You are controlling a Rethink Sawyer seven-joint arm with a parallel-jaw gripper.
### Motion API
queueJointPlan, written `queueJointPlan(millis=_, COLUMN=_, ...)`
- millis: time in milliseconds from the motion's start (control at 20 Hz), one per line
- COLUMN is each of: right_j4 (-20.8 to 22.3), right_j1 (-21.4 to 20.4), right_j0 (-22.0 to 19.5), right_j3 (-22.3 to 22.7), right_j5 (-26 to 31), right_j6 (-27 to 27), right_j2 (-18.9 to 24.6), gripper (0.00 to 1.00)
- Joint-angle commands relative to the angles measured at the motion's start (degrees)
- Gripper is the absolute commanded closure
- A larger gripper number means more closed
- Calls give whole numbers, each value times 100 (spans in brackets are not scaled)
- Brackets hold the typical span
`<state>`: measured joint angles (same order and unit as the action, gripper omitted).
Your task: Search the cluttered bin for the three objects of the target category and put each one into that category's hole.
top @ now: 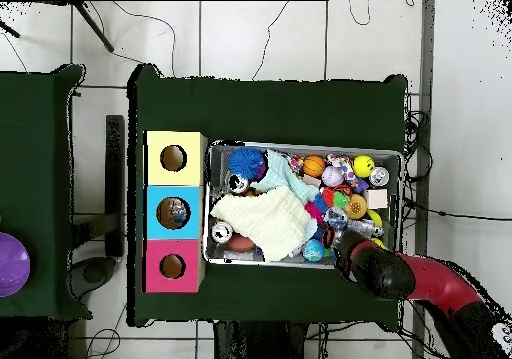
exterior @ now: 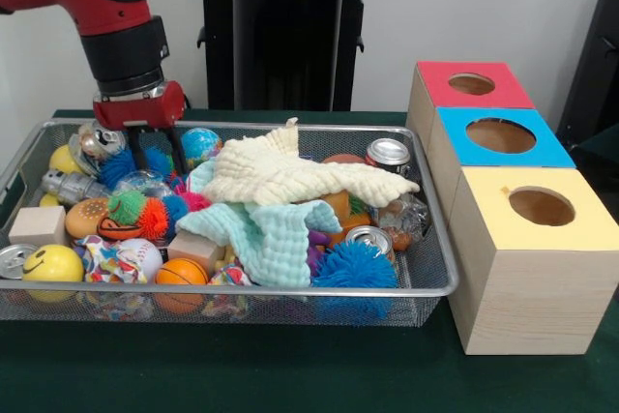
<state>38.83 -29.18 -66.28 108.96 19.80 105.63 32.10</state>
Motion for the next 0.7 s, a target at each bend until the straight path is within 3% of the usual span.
queueJointPlan(millis=50, right_j4=-165, right_j1=-100, right_j0=-179, right_j3=-26, right_j5=709, right_j6=-806, right_j2=562, gripper=0)
queueJointPlan(millis=350, right_j4=-18, right_j1=69, right_j0=-62, right_j3=-206, right_j5=667, right_j6=-721, right_j2=502, gripper=0)
queueJointPlan(millis=700, right_j4=269, right_j1=183, right_j0=262, right_j3=-343, right_j5=204, right_j6=-343, right_j2=202, gripper=0)
